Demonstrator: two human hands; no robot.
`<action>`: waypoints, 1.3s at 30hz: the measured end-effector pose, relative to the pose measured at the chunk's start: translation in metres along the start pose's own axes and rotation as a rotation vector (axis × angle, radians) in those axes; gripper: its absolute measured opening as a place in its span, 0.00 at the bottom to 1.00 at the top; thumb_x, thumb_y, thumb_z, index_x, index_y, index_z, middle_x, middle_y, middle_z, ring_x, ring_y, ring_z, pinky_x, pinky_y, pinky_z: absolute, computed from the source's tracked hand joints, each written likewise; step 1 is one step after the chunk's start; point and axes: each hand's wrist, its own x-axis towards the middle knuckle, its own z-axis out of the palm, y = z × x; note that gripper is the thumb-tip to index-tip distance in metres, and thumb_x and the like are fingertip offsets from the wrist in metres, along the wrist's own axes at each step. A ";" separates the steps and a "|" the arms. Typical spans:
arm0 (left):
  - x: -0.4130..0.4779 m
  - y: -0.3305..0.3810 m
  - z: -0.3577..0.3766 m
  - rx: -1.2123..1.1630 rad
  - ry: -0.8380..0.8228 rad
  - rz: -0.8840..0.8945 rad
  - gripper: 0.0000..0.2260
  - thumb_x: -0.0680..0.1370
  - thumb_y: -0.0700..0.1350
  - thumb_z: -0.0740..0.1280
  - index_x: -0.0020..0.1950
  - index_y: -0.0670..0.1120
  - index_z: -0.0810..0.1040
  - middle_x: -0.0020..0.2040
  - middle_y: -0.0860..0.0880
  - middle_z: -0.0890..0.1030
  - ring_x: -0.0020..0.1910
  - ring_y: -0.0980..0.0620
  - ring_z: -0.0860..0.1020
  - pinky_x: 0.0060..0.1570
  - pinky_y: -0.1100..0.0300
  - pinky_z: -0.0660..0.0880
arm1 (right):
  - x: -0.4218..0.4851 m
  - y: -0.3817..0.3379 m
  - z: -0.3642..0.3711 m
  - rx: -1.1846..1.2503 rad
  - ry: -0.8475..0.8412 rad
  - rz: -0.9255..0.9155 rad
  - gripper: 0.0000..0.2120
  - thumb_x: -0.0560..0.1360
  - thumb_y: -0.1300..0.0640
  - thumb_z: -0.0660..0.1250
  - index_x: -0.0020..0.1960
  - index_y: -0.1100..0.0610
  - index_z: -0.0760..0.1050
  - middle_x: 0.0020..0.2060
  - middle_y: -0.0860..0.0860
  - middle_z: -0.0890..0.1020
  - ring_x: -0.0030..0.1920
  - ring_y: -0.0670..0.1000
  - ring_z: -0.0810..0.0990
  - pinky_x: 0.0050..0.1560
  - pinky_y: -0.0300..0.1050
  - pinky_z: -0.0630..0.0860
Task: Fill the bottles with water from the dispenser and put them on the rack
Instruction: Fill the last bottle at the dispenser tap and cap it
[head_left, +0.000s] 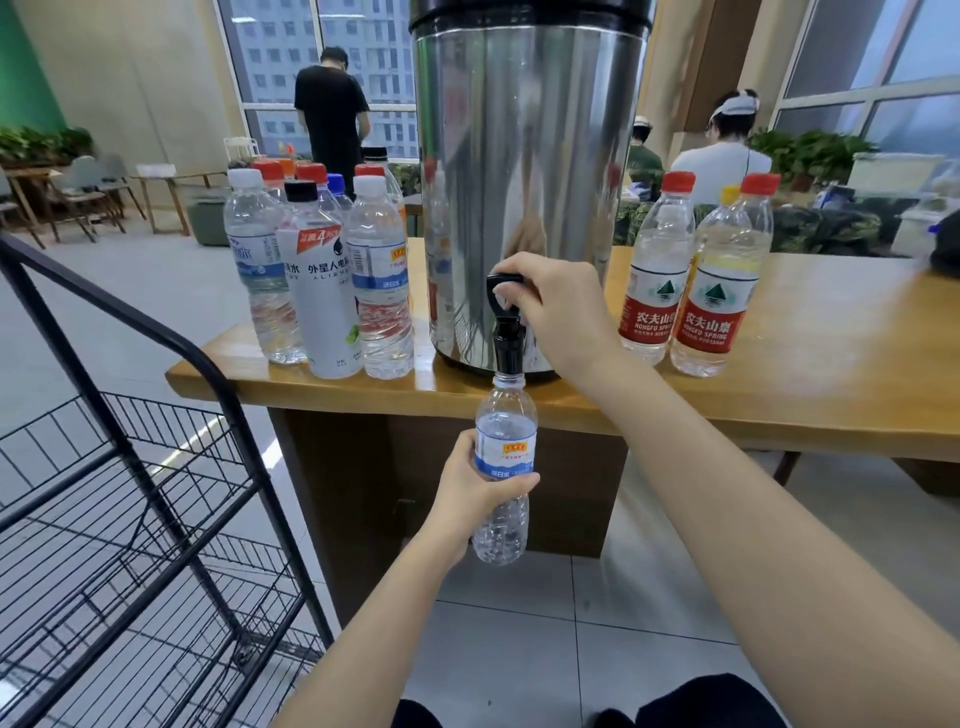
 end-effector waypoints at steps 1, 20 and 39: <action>0.000 0.001 0.001 0.005 0.004 -0.002 0.29 0.67 0.41 0.80 0.63 0.51 0.70 0.56 0.54 0.79 0.53 0.59 0.79 0.39 0.69 0.77 | -0.002 -0.001 0.000 -0.001 0.011 -0.009 0.10 0.78 0.60 0.65 0.57 0.59 0.80 0.46 0.54 0.84 0.44 0.52 0.80 0.48 0.46 0.77; -0.001 0.005 0.009 0.003 0.046 -0.034 0.29 0.68 0.41 0.79 0.63 0.53 0.70 0.57 0.55 0.78 0.52 0.59 0.77 0.41 0.68 0.74 | -0.057 0.010 -0.005 -0.253 0.096 -0.254 0.17 0.76 0.46 0.64 0.51 0.60 0.81 0.55 0.55 0.82 0.53 0.54 0.81 0.45 0.47 0.80; 0.001 0.007 0.007 0.014 0.060 -0.023 0.27 0.69 0.39 0.78 0.64 0.51 0.72 0.59 0.53 0.79 0.53 0.58 0.78 0.41 0.68 0.75 | -0.057 0.017 -0.006 -0.067 0.048 0.073 0.12 0.75 0.44 0.67 0.52 0.52 0.78 0.46 0.50 0.79 0.49 0.48 0.74 0.46 0.49 0.75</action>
